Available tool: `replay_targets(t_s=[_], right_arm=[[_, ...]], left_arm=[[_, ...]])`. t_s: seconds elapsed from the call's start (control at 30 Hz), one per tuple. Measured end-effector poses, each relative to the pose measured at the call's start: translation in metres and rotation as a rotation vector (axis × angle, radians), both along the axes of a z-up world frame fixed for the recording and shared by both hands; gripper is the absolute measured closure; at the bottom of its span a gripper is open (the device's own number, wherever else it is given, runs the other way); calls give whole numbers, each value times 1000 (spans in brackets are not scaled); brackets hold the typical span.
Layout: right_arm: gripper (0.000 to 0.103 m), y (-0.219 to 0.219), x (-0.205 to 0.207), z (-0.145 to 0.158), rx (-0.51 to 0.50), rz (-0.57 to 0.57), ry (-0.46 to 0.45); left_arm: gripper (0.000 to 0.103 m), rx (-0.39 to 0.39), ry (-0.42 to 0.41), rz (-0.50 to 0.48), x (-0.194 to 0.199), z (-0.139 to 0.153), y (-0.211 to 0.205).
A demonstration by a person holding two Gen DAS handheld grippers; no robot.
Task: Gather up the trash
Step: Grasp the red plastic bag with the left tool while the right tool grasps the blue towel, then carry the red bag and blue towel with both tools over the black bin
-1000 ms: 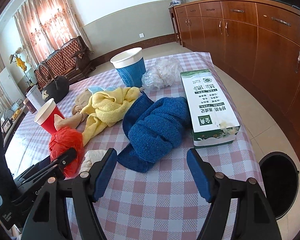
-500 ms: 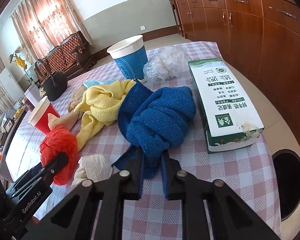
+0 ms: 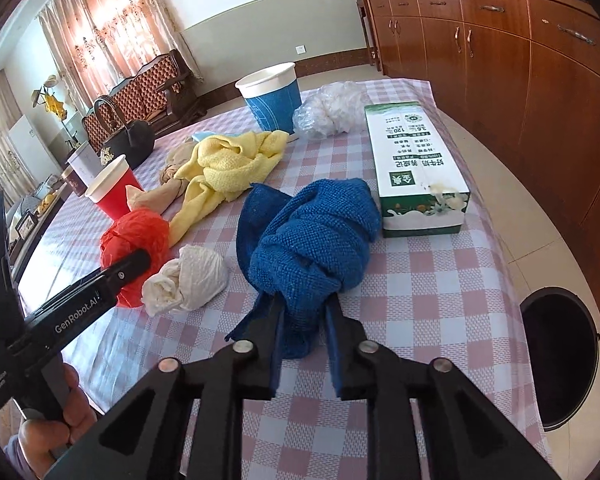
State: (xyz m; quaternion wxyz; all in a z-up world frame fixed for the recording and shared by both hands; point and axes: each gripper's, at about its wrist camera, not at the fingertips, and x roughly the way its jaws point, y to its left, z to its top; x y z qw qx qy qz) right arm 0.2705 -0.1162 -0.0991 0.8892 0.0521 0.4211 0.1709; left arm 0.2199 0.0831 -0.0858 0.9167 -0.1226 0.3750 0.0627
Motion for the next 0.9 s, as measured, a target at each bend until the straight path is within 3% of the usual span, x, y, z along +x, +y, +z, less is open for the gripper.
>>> replay_targets(t_s=[0.03, 0.07, 0.1, 0.2, 0.33, 0.37, 0.47, 0.6, 0.9], right_arm=[[52, -1, 0, 1, 0, -7, -5], [36, -1, 0, 2, -1, -14, -11], [30, -1, 1, 3, -2, -21, -21], [30, 3, 8, 5, -12, -28, -33], [30, 7, 22, 0, 16, -46, 6], [32, 8, 24, -1, 28, -48, 13], [55, 12, 26, -2, 15, -40, 5], [68, 12, 24, -4, 23, -21, 2], [74, -1, 1, 18, 58, -6, -64]], left_arm=[[58, -1, -3, 4, 0, 1, 0], [55, 2, -6, 6, -1, 1, 0], [50, 7, -6, 8, 0, 2, -1], [35, 23, -11, 26, 1, 3, -1], [35, 0, -9, 16, 8, 2, 2], [36, -9, -2, 12, 9, 1, 3], [52, -29, 11, 10, 10, -3, 6], [60, -53, -4, 12, 6, -4, 9], [63, -45, -90, 5, -16, 18, 6]])
